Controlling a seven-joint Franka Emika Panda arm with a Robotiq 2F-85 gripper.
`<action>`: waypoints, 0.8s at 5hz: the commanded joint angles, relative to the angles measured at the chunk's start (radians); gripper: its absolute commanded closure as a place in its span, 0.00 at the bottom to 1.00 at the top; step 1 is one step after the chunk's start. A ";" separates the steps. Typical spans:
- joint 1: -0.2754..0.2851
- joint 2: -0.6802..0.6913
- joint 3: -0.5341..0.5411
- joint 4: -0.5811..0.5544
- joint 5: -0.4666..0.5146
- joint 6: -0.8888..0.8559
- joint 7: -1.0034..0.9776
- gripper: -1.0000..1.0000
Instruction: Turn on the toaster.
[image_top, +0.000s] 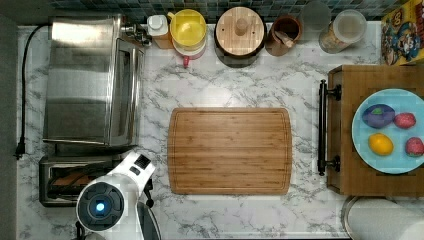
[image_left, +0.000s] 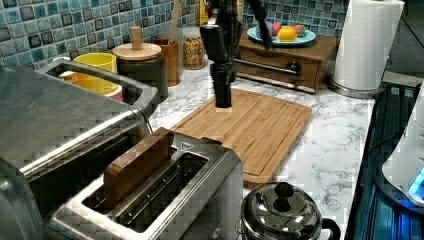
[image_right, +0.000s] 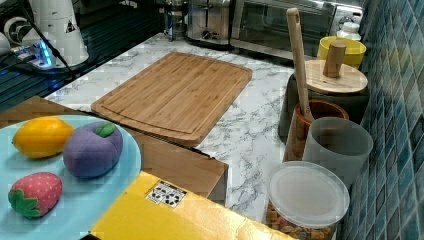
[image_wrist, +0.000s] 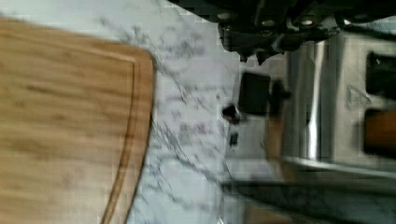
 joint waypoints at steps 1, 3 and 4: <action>0.003 0.098 0.069 0.064 -0.008 0.042 0.130 1.00; -0.011 0.130 0.070 0.071 -0.009 0.130 0.186 1.00; -0.010 0.152 0.073 0.079 0.000 0.147 0.184 1.00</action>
